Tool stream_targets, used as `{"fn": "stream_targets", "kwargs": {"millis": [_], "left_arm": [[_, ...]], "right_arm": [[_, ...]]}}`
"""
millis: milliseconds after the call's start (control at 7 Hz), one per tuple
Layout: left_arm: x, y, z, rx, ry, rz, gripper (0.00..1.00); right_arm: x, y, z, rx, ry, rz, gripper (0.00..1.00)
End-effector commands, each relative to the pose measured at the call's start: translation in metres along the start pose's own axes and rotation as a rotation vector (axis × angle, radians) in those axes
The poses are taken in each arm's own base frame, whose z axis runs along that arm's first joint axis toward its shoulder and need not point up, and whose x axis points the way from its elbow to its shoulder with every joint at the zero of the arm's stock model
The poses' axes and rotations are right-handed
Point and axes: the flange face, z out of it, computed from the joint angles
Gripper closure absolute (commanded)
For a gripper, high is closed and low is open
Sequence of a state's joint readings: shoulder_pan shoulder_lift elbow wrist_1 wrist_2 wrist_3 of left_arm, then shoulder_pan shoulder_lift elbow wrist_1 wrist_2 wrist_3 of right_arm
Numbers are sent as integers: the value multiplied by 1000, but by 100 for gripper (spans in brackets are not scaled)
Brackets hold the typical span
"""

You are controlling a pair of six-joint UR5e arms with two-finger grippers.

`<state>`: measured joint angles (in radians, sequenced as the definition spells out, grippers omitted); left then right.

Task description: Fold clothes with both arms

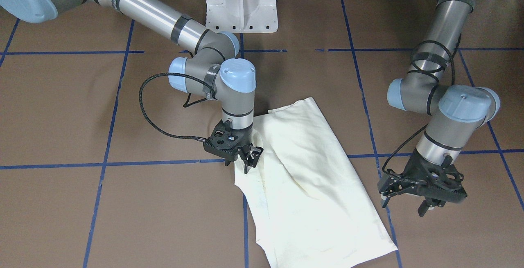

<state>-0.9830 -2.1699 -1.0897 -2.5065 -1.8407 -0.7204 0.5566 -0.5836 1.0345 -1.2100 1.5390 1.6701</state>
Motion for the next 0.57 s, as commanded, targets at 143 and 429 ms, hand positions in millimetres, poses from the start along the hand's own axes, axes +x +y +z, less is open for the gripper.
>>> {"fn": "stream_targets", "kwargs": {"millis": [143,429], "left_arm": [[0,1,-1,0,2,0,0],[3,2,0,-1,4,1,0]], "right_arm": [[-9,2,-8,-1,-15,6,100],[-9,0,-8,1,-14,13,100]]}}
